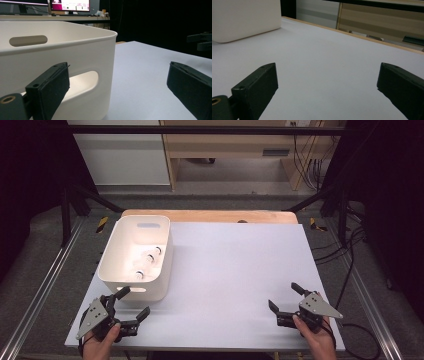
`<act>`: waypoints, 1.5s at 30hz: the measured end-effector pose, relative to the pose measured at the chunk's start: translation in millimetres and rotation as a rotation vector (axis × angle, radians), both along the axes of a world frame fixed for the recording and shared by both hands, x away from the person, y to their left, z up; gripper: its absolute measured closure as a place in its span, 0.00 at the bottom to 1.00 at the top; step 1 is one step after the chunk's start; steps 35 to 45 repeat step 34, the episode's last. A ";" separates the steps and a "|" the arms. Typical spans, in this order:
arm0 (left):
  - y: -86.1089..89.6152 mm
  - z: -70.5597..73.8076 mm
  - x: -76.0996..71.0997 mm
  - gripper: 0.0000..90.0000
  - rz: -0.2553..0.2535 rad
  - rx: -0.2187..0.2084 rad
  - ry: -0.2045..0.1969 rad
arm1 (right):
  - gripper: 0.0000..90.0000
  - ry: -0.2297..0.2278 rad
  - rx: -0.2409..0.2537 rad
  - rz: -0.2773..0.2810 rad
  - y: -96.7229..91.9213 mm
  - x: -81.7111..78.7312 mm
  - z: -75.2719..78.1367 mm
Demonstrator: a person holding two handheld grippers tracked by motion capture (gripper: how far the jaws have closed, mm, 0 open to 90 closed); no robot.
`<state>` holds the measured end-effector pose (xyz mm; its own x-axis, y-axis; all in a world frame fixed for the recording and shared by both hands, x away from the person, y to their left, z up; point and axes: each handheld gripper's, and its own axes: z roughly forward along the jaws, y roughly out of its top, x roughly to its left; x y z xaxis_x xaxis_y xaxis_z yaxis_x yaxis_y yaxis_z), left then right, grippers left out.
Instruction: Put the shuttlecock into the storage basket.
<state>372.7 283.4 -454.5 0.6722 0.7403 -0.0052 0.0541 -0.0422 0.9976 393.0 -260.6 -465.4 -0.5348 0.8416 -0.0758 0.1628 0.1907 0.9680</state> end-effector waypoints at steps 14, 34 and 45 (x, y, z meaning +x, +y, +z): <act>4.1 -3.7 1.5 0.02 0.013 -0.013 -0.036 | 0.04 -0.022 -0.034 0.011 0.0 -2.0 -4.7; 10.7 -3.6 1.4 0.02 0.046 -0.028 -0.071 | 0.03 -0.044 -0.030 -0.033 -7.4 -2.1 -13.0; 10.7 -3.6 1.4 0.02 0.046 -0.028 -0.071 | 0.03 -0.044 -0.030 -0.033 -7.4 -2.1 -13.0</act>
